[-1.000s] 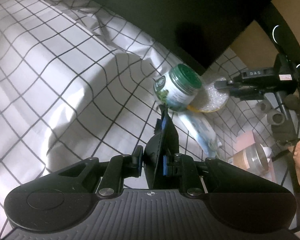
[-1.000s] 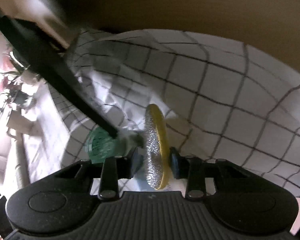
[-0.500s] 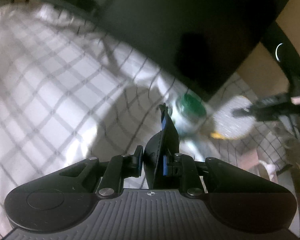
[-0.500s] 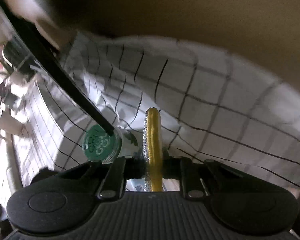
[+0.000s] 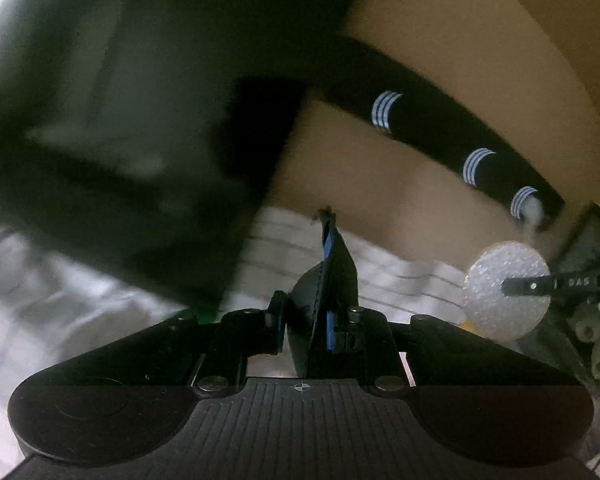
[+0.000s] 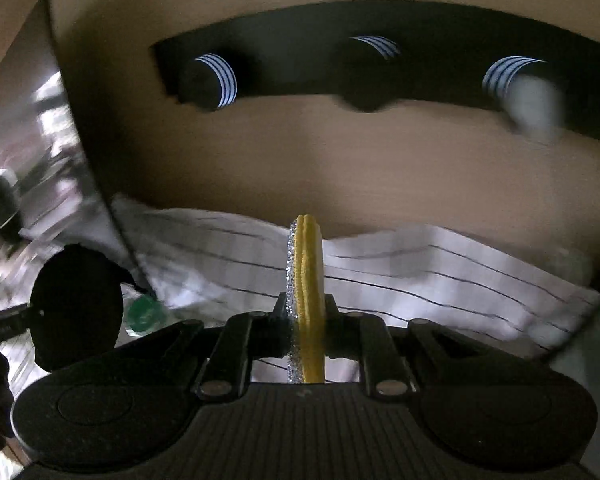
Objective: Organize soft objects
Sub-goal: 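Carry the pouch and sponge into the pink box and release both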
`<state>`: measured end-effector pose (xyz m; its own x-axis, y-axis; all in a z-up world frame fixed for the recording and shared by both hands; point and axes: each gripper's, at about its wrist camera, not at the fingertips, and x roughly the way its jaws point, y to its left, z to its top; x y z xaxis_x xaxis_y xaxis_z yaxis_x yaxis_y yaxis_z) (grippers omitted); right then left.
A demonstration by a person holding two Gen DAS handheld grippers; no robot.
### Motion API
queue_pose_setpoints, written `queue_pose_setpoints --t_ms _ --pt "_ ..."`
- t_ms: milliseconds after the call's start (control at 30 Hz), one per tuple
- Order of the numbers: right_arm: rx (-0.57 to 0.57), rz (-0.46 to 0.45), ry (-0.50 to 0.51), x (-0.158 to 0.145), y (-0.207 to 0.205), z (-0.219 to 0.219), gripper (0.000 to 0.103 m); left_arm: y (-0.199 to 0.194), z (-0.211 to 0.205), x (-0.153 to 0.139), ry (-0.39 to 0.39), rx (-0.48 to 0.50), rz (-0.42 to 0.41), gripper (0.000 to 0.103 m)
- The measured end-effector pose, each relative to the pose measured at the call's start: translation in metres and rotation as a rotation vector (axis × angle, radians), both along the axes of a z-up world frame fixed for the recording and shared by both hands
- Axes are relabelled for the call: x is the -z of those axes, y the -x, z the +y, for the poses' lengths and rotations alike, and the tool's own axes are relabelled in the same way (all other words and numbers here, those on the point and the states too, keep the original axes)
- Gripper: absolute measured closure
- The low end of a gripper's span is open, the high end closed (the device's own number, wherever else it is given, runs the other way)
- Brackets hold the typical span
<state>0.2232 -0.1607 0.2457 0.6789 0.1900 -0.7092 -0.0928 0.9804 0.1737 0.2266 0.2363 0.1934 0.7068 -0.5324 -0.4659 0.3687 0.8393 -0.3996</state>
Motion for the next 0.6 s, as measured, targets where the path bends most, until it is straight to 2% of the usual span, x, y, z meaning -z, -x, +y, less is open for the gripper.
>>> queue_pose_setpoints --t_ms 233,400,600 --pt "0.177 -0.018 0.029 0.010 0.053 -0.063 0.088 -0.010 -0.098 -0.005 -0.021 0.240 0.005 0.082" --pt "0.227 -0.004 0.040 0.032 0.072 -0.080 0.088 -0.020 -0.166 0.010 0.002 0.382 0.087 0.082" --pt "0.261 -0.020 0.128 0.053 0.088 -0.081 0.088 -0.024 -0.237 0.043 -0.027 0.492 0.178 0.082"
